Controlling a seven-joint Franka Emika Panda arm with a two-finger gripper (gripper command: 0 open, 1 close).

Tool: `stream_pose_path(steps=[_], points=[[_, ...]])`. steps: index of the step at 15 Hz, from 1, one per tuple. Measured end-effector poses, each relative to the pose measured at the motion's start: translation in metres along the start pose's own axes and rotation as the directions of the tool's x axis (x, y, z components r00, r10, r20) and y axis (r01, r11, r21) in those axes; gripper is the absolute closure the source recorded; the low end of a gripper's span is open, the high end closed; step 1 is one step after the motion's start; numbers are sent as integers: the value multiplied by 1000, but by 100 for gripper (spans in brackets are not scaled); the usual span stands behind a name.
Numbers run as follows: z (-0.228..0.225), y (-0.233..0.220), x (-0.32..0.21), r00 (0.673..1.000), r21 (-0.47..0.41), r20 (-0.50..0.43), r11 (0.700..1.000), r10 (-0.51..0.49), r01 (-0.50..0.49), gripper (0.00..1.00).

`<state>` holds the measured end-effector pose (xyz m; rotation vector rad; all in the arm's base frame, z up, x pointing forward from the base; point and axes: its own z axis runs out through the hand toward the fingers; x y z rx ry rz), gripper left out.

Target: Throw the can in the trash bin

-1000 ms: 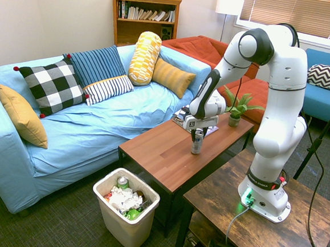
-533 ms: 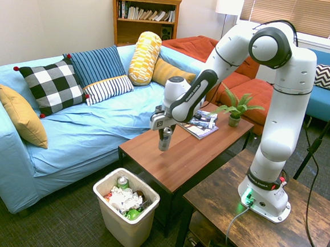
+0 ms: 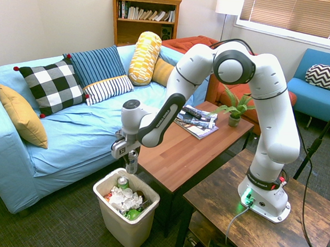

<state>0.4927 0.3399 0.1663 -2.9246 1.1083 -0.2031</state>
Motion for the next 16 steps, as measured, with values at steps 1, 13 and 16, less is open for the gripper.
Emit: stream_pose_path(steps=[1,13,16], points=[[8,-10,-9,1000,-2,-1,1000,-12,12,100],[80,-33,-23,998,-80,-19,995,-59,57,0],[78,-36,-25,997,-86,-48,995,-60,55,0]])
